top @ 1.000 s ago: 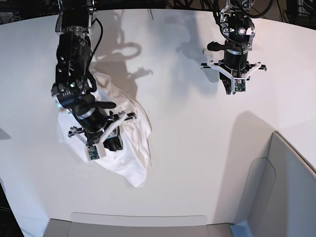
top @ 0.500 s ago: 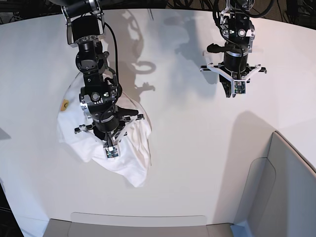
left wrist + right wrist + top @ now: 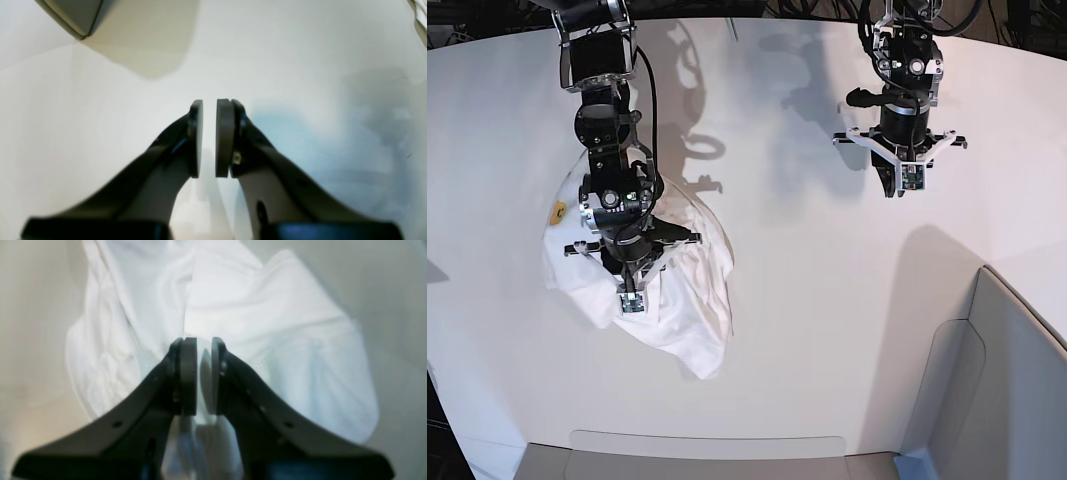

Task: Layout the t-shirt on the table in an organized manner, then fold the t-shirt properly
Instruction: 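Grasp the t-shirt fabric with the right gripper and lift, then drag the held t-shirt away from the left gripper with the right gripper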

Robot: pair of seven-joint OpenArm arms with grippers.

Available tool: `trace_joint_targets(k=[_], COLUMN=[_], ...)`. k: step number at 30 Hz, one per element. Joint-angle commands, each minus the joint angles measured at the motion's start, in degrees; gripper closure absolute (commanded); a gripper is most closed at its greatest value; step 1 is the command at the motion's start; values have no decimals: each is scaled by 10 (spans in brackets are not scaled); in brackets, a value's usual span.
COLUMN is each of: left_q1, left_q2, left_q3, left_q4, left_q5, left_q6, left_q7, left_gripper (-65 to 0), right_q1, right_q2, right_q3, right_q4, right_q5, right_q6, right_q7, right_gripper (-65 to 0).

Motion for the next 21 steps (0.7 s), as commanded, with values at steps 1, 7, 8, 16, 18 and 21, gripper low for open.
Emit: trace_joint_targets(k=[1,7,8,16,18,21], left_q1=[-1,0,1,3,3,3], left_q2=[-2,-2,-2,-2,-2,-2], left_q3=[-3,-3,-3,-3,-3,-3], left_q4=[10,10,10,10,10,11], left_q5=[5,5,5,5,5,5], left_q6=[3,3,3,3,3,3], left_q7=[-13,-13,-13,-13,-13,-13], left_gripper=[-87,-87,-87,-87,-87,-87], right_q1=[12,7,7,0,0,-8], right_q2=[-1,-1,-1,-1,-1,1], right_q3=[1,0,0,1,3,3], right_q4=[2,-3,-3,-3,-3,1], right_q5=[-3,-3,-3,-3,-3,-3], right_q6=[-1,-1,-1,-1,-1,-1], right_q7=[10,9,9,-33,-34,-34], right_gripper=[-88,-88,-88,-27,0,0])
